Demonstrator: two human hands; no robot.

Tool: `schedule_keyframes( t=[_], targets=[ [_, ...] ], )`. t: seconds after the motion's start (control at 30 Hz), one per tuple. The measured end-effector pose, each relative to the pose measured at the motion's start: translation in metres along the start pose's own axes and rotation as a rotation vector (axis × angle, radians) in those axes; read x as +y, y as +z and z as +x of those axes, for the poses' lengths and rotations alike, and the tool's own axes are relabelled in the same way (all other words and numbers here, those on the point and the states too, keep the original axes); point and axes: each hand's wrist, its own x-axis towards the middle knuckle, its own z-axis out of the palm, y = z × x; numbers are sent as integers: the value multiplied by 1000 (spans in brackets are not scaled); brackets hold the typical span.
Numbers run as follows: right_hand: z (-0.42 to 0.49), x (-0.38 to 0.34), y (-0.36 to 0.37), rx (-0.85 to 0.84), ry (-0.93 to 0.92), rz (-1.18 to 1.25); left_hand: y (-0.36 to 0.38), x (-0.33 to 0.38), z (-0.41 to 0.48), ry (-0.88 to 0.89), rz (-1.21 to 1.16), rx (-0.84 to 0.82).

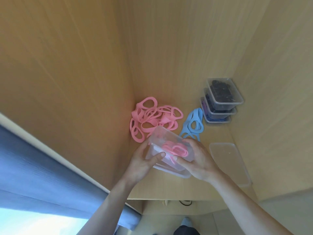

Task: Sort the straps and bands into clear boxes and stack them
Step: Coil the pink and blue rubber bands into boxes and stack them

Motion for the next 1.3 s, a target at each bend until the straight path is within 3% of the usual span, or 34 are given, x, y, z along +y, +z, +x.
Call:
schedule_keyframes(
  t=[0.43,0.63,0.93,1.07,1.3],
  targets=[
    [6,-11,-14,-87,118,240,1,26,9,84,-58,68],
    [-5,-28,-32,-114,-90,272,-2,34,17,0,-132,207],
    [-8,-42,-42,10,-269,255,3,30,21,-117,-178,191],
    [0,-40,-51,152,-347,81,-2,16,22,-146,-203,258],
    [47,-14,-105,589,-480,-247,-11,-15,10,-133,-43,235]
  ],
)
